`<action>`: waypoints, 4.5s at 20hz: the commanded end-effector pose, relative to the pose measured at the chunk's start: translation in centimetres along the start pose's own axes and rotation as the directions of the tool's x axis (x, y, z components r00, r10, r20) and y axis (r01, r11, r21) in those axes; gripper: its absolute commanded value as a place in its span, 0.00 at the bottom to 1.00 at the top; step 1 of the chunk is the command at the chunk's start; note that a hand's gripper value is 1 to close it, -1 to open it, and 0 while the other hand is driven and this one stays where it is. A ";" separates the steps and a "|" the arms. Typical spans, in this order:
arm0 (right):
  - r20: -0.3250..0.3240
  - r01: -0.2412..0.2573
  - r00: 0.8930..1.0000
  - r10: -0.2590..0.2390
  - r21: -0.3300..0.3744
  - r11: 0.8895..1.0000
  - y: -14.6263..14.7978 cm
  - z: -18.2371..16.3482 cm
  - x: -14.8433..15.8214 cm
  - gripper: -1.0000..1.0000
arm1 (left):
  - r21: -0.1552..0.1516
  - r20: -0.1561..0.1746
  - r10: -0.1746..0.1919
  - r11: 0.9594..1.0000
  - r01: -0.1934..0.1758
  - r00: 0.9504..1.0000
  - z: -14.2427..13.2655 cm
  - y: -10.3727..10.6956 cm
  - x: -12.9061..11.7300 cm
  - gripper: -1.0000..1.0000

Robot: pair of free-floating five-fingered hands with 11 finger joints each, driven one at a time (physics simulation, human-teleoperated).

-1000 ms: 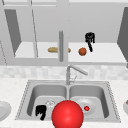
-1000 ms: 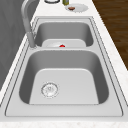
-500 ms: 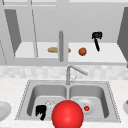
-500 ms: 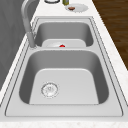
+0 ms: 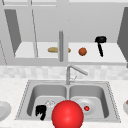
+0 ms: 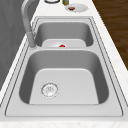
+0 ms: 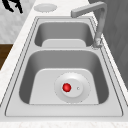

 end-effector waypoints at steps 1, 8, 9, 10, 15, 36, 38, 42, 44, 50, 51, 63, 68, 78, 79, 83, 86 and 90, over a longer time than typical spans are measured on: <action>0.009 0.044 0.999 -0.044 -0.003 0.999 1.3 2.8 -0.4 0.00 | 0.000 0.000 0.000 1.000 0.000 1.000 0.0 0.0 0.0 0.50; 0.001 0.041 0.999 -0.041 -0.010 0.999 4.3 7.7 -0.9 0.00 | 0.000 0.000 0.000 1.000 0.000 1.000 0.0 0.0 0.0 0.50; 0.000 0.040 0.999 -0.040 -0.013 0.999 4.8 8.4 -0.9 0.00 | 0.000 0.000 0.000 1.000 0.000 1.000 0.0 0.0 0.0 0.50; -0.003 0.039 0.999 -0.039 -0.015 0.999 5.4 9.1 -1.0 0.00 | 0.000 0.000 0.000 1.000 0.000 1.000 0.0 0.0 0.0 0.50; -0.013 0.029 0.999 -0.029 -0.002 1.000 7.9 12.5 -1.3 0.00 | 0.000 0.000 0.000 1.000 0.000 1.000 0.0 0.0 0.0 0.50; 0.047 -0.057 0.997 0.061 -0.091 0.994 21.4 19.4 0.6 0.00 | 0.000 0.000 0.000 1.000 0.000 1.000 0.0 0.0 0.0 0.50; 0.076 -0.068 0.994 0.074 -0.076 0.995 23.1 18.8 0.3 0.00 | 0.000 0.000 0.000 1.000 0.000 1.000 0.0 0.0 0.0 0.50; 0.168 -0.044 0.984 0.059 -0.094 0.995 25.6 18.0 0.4 0.00 | 0.000 0.000 0.000 1.000 0.000 1.000 0.0 0.0 0.0 0.50; 0.202 -0.006 0.979 0.030 -0.119 0.993 26.5 17.5 0.6 0.00 | 0.000 0.000 0.000 1.000 0.000 1.000 0.0 0.0 0.0 0.50; 0.328 -0.010 0.943 0.050 -0.123 0.992 30.9 15.5 1.7 0.00 | 0.000 0.000 0.000 1.000 0.000 1.000 0.0 0.0 0.0 0.50; 0.346 -0.006 0.937 0.047 -0.119 0.993 31.5 15.1 2.0 0.00 | 0.000 0.000 0.000 1.000 0.000 1.000 0.0 0.0 0.0 0.50; 0.489 -0.043 0.868 0.087 -0.101 0.994 39.2 7.7 5.0 0.00 | 0.000 0.000 0.000 1.000 0.000 1.000 0.0 0.0 0.0 0.50; 0.536 -0.070 0.836 0.120 -0.113 0.991 42.0 3.4 6.1 0.00 | 0.000 0.000 0.000 1.000 0.000 1.000 0.0 0.0 0.0 0.50; 0.546 -0.028 0.829 0.122 -0.178 0.984 45.9 -4.3 8.6 0.00 | 0.000 0.000 0.000 1.000 0.000 1.000 0.0 0.0 0.0 0.50; 0.534 -0.021 0.837 0.117 -0.182 0.983 45.9 -5.3 8.6 0.00 | 0.000 0.000 0.000 1.000 0.000 1.000 0.0 0.0 0.0 0.50; 0.512 -0.012 0.848 0.133 -0.232 0.973 45.6 -7.9 9.2 0.00 | 0.000 0.000 0.000 1.000 0.000 1.000 0.0 0.0 0.0 0.50; 0.510 -0.001 0.849 0.137 -0.259 0.966 44.9 -9.8 9.7 0.00 | 0.000 0.000 0.000 1.000 0.000 1.000 0.0 0.0 0.0 0.50; 0.498 0.005 0.852 0.162 -0.317 0.948 44.2 -12.4 10.2 0.00 | 0.000 0.000 0.000 1.000 0.000 1.000 0.0 0.0 0.0 0.50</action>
